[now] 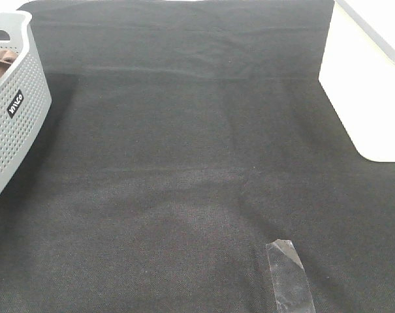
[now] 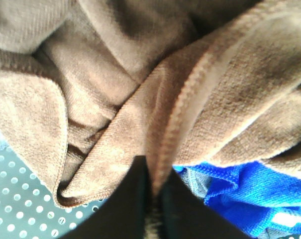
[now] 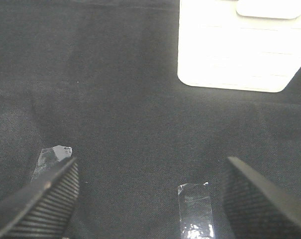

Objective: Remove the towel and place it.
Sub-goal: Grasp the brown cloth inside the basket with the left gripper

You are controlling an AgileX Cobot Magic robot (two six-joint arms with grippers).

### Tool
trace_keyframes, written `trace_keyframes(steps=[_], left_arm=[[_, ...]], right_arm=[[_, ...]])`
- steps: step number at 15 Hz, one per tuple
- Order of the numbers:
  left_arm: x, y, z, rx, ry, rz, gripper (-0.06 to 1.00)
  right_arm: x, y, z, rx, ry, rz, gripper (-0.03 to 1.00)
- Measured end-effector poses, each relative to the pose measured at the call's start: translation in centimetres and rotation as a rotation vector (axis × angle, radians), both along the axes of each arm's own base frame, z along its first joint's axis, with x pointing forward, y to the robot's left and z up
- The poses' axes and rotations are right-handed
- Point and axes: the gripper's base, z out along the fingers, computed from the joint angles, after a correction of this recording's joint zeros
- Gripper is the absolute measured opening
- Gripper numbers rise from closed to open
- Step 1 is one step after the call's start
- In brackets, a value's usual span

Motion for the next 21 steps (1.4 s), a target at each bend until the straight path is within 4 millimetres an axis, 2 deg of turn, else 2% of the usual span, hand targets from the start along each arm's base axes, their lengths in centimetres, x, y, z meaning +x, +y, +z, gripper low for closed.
trace_keyframes(steps=[4,6,9,11,15,18,19,21], left_arm=[[0.3,-0.1,0.2,-0.006,-0.042,-0.008,0.0],[0.5,-0.1,1.7,-0.023,-0.128,0.052,0.0],[0.9,-0.1,8.7,-0.113,-0.459,0.305,0.0],[-0.2,-0.5,12.8,-0.17,-0.584,0.403,0.0],[-2.7,-3.6,18.9,-0.215,-0.707,0.339,0.0],[-5.4,-6.2,23.1,-0.26,-0.804,0.256,0.0],[-6.9,-7.9,24.8,-0.291,-0.843,0.206,0.0],[-8.5,-9.5,26.6,-0.327,-0.883,0.154,0.0]], right_arm=[[0.0,0.0,0.0,0.0,0.0,0.0,0.76],[0.0,0.0,0.0,0.0,0.0,0.0,0.76],[0.0,0.0,0.0,0.0,0.0,0.0,0.76],[0.0,0.0,0.0,0.0,0.0,0.0,0.76],[0.0,0.0,0.0,0.0,0.0,0.0,0.76],[0.0,0.0,0.0,0.0,0.0,0.0,0.76],[0.0,0.0,0.0,0.0,0.0,0.0,0.76],[0.0,0.0,0.0,0.0,0.0,0.0,0.76]])
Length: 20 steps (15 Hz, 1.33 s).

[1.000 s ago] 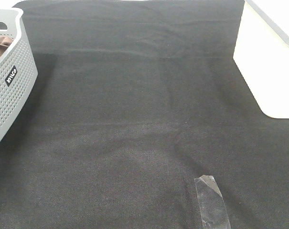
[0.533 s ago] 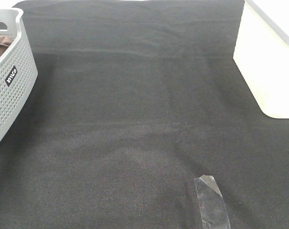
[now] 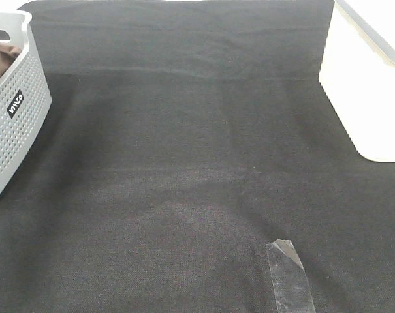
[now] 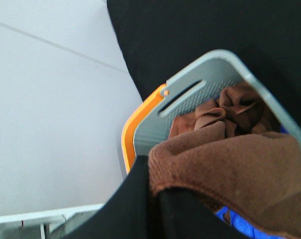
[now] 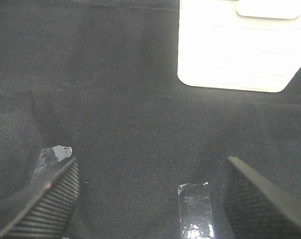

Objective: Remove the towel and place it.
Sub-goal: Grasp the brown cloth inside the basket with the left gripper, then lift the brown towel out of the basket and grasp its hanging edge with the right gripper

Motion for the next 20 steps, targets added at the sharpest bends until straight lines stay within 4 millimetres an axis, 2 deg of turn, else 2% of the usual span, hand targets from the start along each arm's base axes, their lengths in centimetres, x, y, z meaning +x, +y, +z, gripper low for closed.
trace_keyframes(steps=[4,7,9,11,15,16,20], left_arm=[[-2.7,-3.5,4.3,-0.021,-0.141,-0.111,0.0],[-4.2,-6.6,6.0,-0.046,-0.203,-0.214,0.0],[-5.3,-9.3,6.3,-0.058,-0.223,-0.305,0.0],[-6.4,-12.0,6.3,-0.068,-0.22,-0.392,0.0],[-8.0,-16.6,5.4,-0.078,-0.189,-0.529,0.0],[-8.3,-17.7,4.7,-0.087,-0.146,-0.557,0.0],[-8.5,-18.3,4.1,-0.145,-0.089,-0.589,0.0]], right_arm=[[0.0,0.2,0.3,0.02,-0.023,0.016,0.76],[1.0,1.0,1.5,0.05,-0.105,0.103,0.76],[3.4,1.9,3.0,0.055,-0.19,0.23,0.76],[6.7,2.9,3.9,0.088,-0.209,0.371,0.76],[12.8,5.2,4.4,0.212,-0.299,0.697,0.76],[15.8,5.6,3.9,0.275,-0.319,0.783,0.76],[21.9,6.5,3.9,0.372,-0.337,0.928,0.76]])
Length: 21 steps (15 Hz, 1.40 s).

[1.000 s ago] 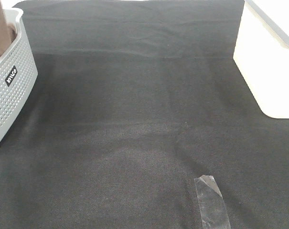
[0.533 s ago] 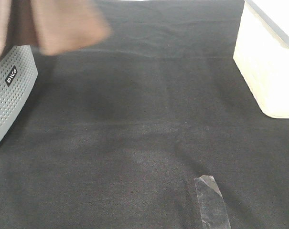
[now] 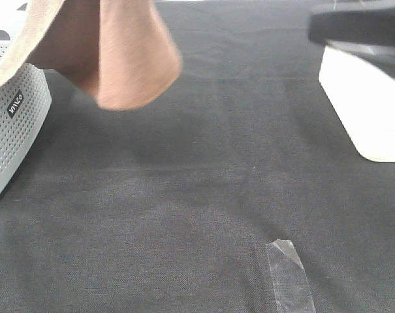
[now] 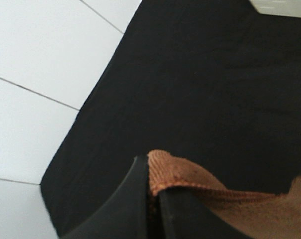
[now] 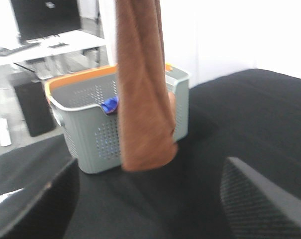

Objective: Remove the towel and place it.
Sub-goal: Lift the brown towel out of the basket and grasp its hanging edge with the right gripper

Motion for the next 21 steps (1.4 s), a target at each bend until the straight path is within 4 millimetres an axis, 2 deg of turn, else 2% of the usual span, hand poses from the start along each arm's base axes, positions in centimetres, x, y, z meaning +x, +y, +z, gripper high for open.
trace_keyframes(steps=[1,4,6,9,13,15,19,21], left_arm=[[-0.1,-0.2,-0.1,-0.012,0.013,-0.011,0.0],[-0.3,-0.6,-0.2,0.003,0.027,-0.076,0.0],[-0.4,-0.8,-0.3,0.047,0.016,-0.126,0.0],[-0.5,-1.0,-0.2,0.065,0.002,-0.161,0.0],[-0.6,-1.2,-0.2,0.073,-0.007,-0.2,0.0],[-0.6,-1.3,-0.1,0.068,-0.018,-0.205,0.0],[-0.4,-1.5,0.3,0.042,-0.065,-0.215,0.0],[-0.4,-1.4,0.3,0.053,-0.065,-0.208,0.0]], right_arm=[[1.5,1.0,-0.4,0.006,0.026,0.047,0.76],[5.3,5.8,-1.3,-0.046,0.052,0.229,0.76],[7.5,7.8,-2.0,-0.119,0.072,0.316,0.76],[9.1,8.7,-2.0,-0.194,0.084,0.454,0.76],[11.6,9.0,-2.4,-0.228,0.071,0.371,0.76],[11.5,9.7,-3.2,-0.218,0.094,0.425,0.76],[9.0,13.1,-4.1,-0.246,0.108,0.613,0.75],[8.6,13.4,-4.4,-0.277,0.133,0.641,0.72]])
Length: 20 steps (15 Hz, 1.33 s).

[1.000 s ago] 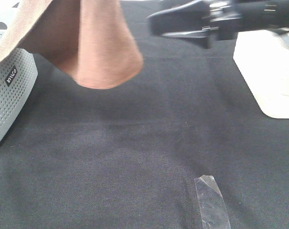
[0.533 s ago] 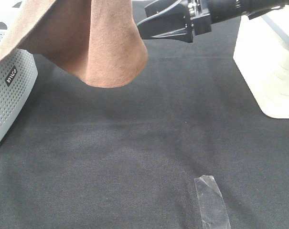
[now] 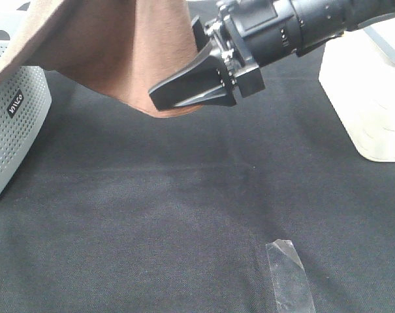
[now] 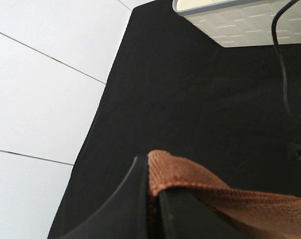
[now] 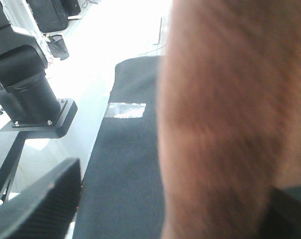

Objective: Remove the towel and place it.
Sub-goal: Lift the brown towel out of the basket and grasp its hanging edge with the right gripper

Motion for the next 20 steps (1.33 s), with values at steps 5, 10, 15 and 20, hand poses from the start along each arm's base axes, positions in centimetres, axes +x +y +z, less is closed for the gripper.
trace_keyframes(steps=[5,10,15,20], left_arm=[[0.2,0.6,-0.2,0.036,0.011,0.062,0.0],[0.2,0.7,-0.2,0.035,0.016,0.075,0.0],[0.2,0.7,-0.3,0.022,0.037,0.091,0.0],[0.5,1.0,0.1,0.042,-0.027,0.119,0.0]], right_arm=[[0.6,-1.0,-0.1,-0.027,0.053,-0.046,0.36],[0.2,-1.2,-0.1,-0.035,0.094,-0.015,0.01],[1.0,-1.1,1.1,-0.112,0.315,-0.178,0.01],[2.0,-3.0,8.8,-0.43,0.361,-0.492,0.01]])
